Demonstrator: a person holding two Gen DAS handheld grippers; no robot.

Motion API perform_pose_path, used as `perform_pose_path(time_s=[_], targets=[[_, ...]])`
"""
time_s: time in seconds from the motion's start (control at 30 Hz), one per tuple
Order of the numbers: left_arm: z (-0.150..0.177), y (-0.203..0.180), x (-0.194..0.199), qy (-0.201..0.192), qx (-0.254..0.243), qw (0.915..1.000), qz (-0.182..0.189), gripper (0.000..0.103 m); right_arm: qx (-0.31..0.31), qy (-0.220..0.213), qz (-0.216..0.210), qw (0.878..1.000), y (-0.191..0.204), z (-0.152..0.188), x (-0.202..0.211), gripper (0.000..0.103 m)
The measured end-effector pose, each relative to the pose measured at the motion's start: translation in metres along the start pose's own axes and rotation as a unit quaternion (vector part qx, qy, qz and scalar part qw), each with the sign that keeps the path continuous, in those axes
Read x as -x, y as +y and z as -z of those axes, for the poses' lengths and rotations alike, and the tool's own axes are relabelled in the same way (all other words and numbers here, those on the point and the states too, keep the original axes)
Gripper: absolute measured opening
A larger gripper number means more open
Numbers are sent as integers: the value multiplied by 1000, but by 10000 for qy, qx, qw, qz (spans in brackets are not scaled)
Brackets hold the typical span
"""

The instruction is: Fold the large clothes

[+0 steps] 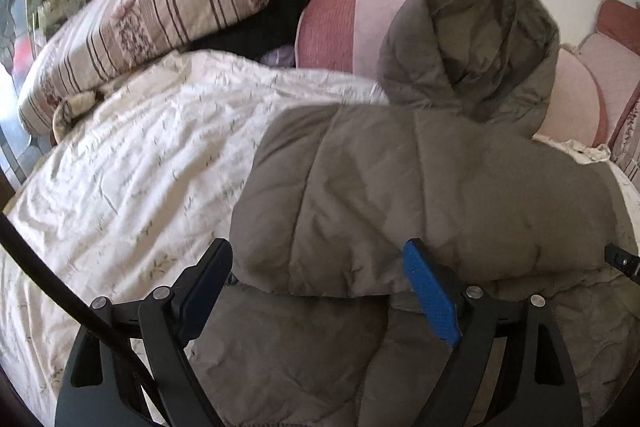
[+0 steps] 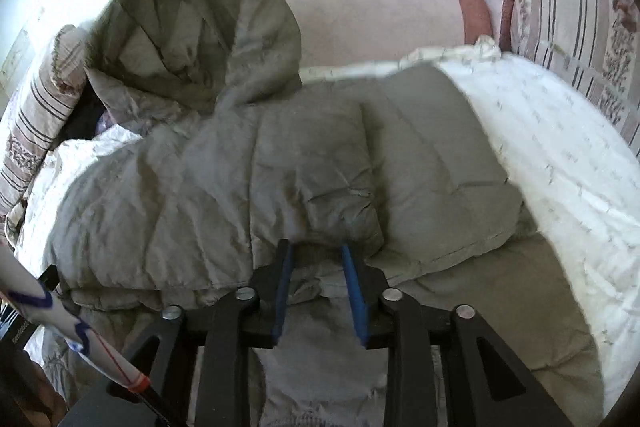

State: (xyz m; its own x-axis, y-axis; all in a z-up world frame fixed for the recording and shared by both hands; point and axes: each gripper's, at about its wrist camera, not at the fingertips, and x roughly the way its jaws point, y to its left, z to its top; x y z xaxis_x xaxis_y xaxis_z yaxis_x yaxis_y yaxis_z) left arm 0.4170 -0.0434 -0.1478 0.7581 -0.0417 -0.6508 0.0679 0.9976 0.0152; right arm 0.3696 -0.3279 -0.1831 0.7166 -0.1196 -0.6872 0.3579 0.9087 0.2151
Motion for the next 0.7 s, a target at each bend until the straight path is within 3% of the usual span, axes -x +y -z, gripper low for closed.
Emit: perform_pose_path(time_s=[0.2, 0.47, 0.57, 0.7], targets=[[-2, -12, 18, -428, -258, 9987, 21, 86, 500, -698, -1, 9963, 23, -4, 31, 42], [5, -22, 8, -235, -498, 9985, -15, 86, 387, -3, 131, 9992, 16, 3, -5, 42], [7, -21, 2, -126, -483, 9988, 5, 86, 211, 246, 212, 9992, 7, 5, -16, 55], [8, -21, 2, -104, -480, 9988, 11, 86, 26, 341, 105, 9994, -1, 6, -18, 56]])
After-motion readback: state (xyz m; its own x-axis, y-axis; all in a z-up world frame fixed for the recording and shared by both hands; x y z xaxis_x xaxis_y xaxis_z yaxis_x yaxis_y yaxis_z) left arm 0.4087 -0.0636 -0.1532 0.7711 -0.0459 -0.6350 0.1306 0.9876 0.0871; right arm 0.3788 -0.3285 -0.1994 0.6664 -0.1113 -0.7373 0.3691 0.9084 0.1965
